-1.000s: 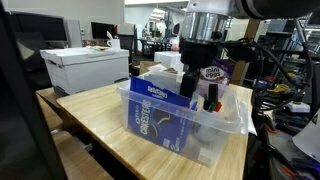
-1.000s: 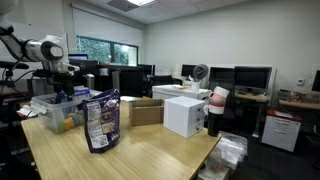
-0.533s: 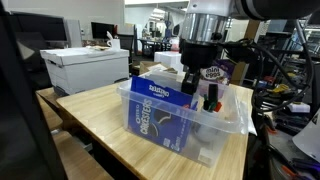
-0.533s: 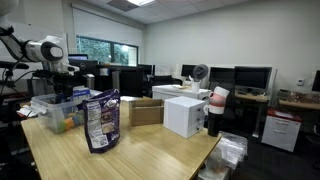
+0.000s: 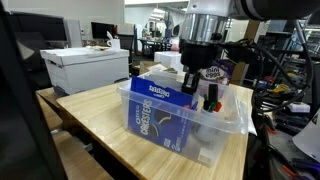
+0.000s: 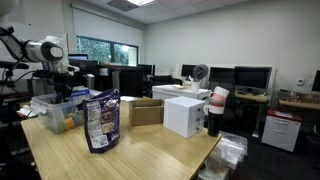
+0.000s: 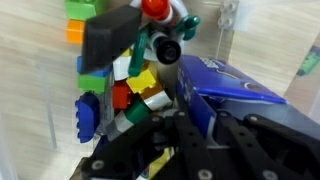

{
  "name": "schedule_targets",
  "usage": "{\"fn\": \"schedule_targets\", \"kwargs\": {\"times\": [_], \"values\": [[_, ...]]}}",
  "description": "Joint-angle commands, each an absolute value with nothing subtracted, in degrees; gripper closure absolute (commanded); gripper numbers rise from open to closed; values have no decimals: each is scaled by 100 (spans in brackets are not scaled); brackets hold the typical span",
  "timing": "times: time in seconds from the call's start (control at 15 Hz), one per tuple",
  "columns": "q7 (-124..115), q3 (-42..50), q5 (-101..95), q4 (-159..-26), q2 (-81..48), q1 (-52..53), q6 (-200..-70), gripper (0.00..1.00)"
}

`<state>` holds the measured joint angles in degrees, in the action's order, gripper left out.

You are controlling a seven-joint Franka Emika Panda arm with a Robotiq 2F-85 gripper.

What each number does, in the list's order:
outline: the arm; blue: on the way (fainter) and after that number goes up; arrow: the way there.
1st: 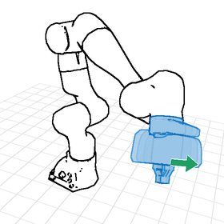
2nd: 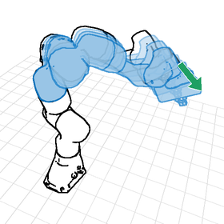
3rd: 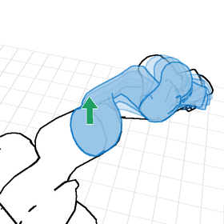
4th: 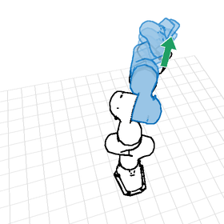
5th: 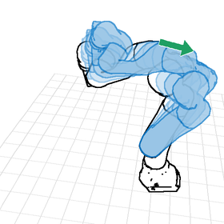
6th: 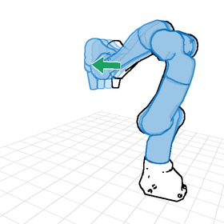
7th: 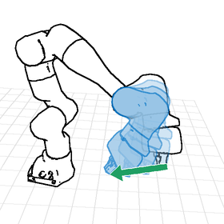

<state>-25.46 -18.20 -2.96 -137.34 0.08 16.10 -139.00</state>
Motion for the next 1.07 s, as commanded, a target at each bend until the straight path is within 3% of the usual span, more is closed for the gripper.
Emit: {"fn": "schedule_targets", "kwargs": {"times": [0.0, 1.0], "values": [[-2546, -1801, -301, -13733, -26, 1668, -13958, 96], [-2554, -1832, -296, -13556, 44, 1697, -13894, 97]]}}
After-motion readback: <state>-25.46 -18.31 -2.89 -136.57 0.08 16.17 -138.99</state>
